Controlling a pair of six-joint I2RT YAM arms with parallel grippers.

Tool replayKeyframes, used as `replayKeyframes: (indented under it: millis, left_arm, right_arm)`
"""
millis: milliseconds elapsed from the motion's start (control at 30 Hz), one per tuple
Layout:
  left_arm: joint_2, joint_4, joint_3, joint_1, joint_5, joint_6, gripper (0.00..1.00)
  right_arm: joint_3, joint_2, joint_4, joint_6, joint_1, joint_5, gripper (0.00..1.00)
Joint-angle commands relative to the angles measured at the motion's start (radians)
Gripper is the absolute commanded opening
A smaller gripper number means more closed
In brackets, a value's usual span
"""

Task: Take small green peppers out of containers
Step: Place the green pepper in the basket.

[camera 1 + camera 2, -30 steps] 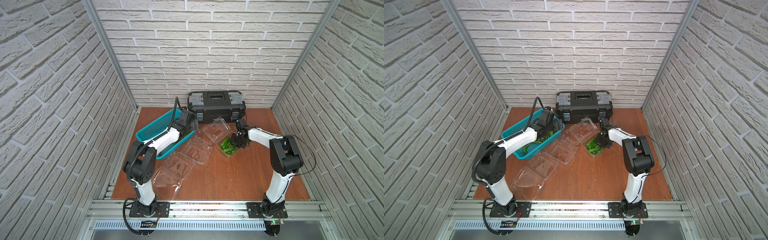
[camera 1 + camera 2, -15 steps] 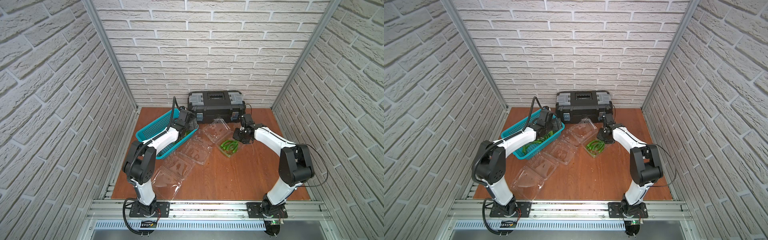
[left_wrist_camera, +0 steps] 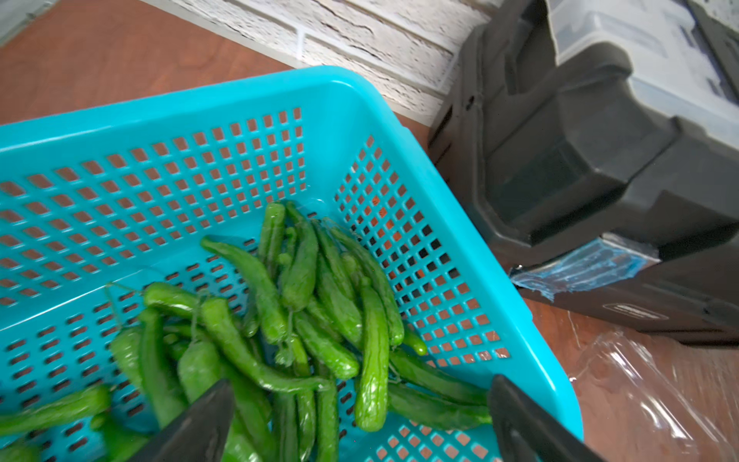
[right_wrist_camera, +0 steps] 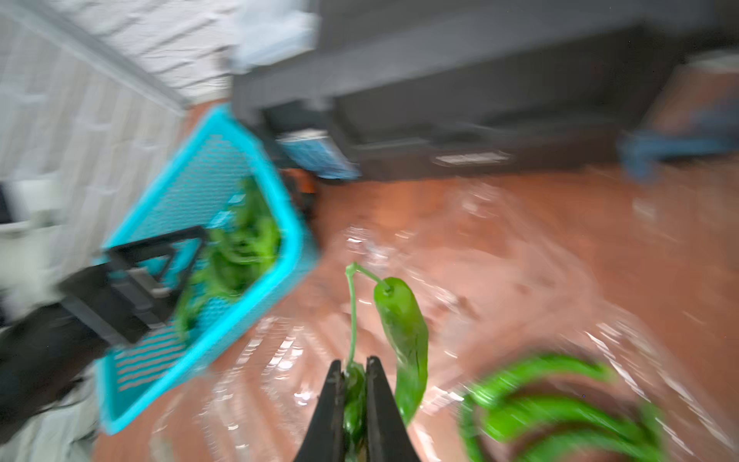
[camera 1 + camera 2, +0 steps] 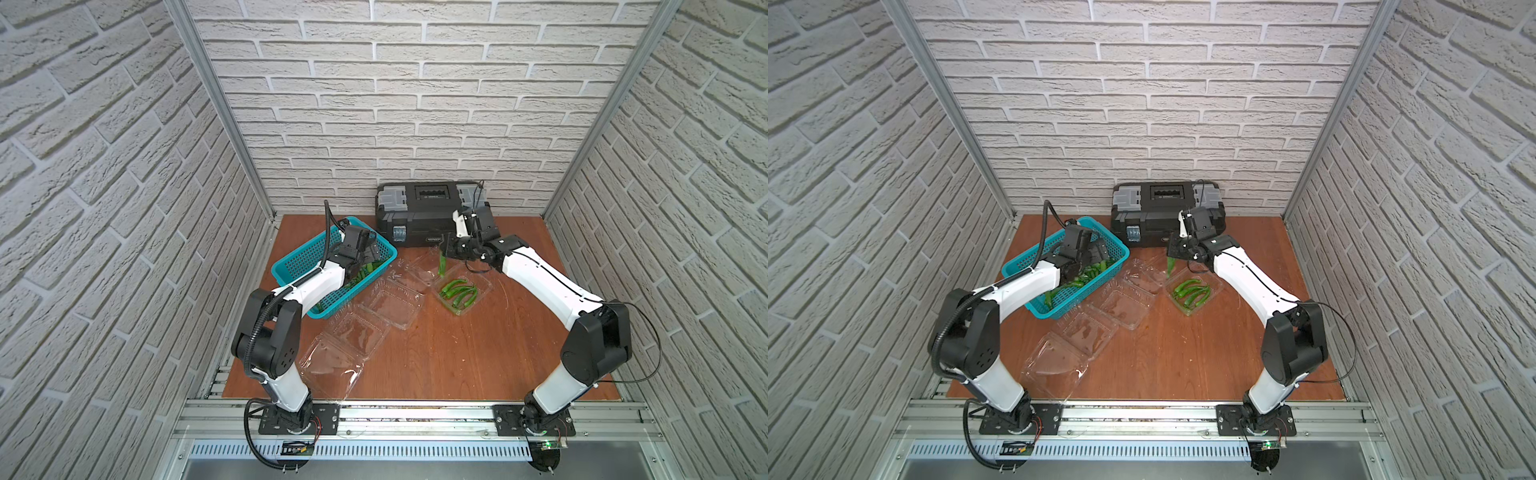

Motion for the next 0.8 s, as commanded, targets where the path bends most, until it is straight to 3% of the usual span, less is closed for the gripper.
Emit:
replayKeyframes:
  millis: [0,233,333,400,467,533,667,767]
  left_arm:
    - [-0.067,0.013,-0.035,0.012,-0.105,-0.034,0.98]
    - [-0.171,-0.050,-0.089,0.008,-0.322,-0.060,0.98]
    - [-0.191,-0.039,-0.097,0.001,-0.331,-0.030,0.98]
    - [-0.186,-0.027,-0.084,-0.013,-0.316,0.015,0.98]
    - [-0.169,0.002,-0.059,-0.036,-0.265,0.096,0.98]
    - [-0.135,0.044,-0.023,-0.061,-0.145,0.201,0.98]
    - [-0.009,0.022,0.125,-0.143,0.122,0.386,0.98]
    - [0.119,-0.077,0.282,-0.213,0.328,0.517,0.98]
  right_arm:
    - [0.089,0.066,0.151,-0.023,0.064,-0.178,0.03]
    - [0.416,0.407,0.267,0.119,0.140,-0.371,0.08]
    - [0.512,0.502,0.312,0.186,0.145,-0.393,0.29]
    - [0.529,0.499,0.307,0.178,0.141,-0.364,0.35]
    - [0.513,0.459,0.258,0.127,0.126,-0.317,0.36]
    - [0.445,0.390,0.227,0.096,0.099,-0.262,0.36]
    - [0.146,0.166,0.242,0.126,-0.004,-0.118,0.36]
    - [-0.057,0.008,0.151,0.151,-0.105,0.064,0.36]
